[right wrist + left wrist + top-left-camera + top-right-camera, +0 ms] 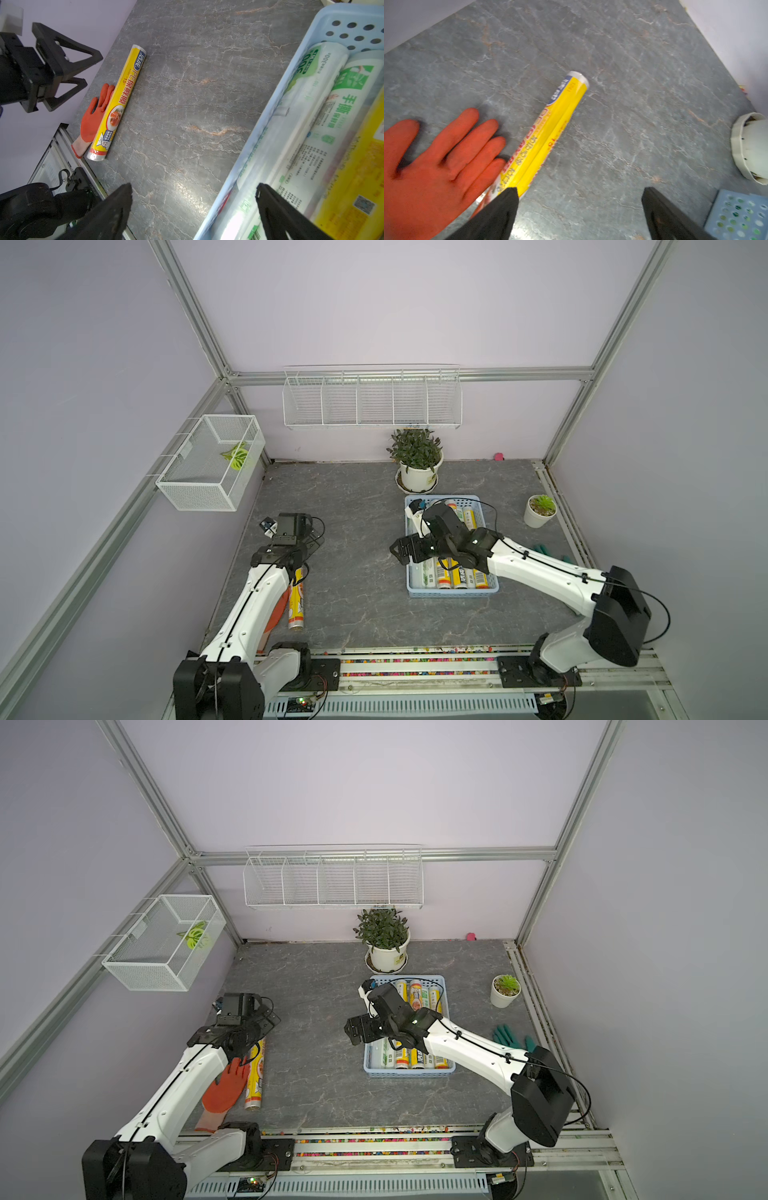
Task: Put the plastic wrap into the basket
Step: Pick up the plastic wrap from the center of the board.
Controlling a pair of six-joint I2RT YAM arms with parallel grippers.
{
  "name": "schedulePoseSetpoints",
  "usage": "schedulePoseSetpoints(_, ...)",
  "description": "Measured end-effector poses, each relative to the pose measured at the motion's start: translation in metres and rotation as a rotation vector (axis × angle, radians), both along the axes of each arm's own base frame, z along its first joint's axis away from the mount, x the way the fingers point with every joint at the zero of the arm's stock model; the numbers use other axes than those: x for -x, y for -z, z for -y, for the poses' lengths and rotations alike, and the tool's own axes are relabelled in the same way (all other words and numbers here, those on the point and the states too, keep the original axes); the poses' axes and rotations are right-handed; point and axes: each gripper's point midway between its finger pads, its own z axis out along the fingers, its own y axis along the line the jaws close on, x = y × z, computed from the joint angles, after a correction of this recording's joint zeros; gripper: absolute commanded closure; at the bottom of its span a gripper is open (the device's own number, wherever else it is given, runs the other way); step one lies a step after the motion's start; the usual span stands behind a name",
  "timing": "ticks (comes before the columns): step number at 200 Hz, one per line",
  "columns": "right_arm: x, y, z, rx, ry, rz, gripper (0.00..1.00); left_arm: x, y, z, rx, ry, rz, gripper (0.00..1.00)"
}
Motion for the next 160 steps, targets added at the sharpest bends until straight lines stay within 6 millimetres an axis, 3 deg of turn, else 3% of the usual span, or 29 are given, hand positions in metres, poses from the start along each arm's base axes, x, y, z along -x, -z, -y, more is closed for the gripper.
schedulePoseSetpoints(41,0.006,0.004,-0.050,0.017,-0.081,-0.016,0.02,0.005,0.036,-0.010,0.033,-0.013,-0.134,0.01)
schedulePoseSetpoints(84,0.021,0.030,-0.104,0.072,-0.166,-0.050,0.02,0.003,0.069,-0.009,0.067,-0.013,-0.234,0.01)
schedulePoseSetpoints(112,0.027,0.047,-0.108,0.102,-0.169,-0.087,0.02,0.003,0.083,-0.009,0.075,-0.015,-0.274,0.01)
schedulePoseSetpoints(160,0.026,0.050,-0.103,0.122,-0.153,-0.096,0.02,0.009,0.105,0.003,0.124,0.025,-0.356,0.10)
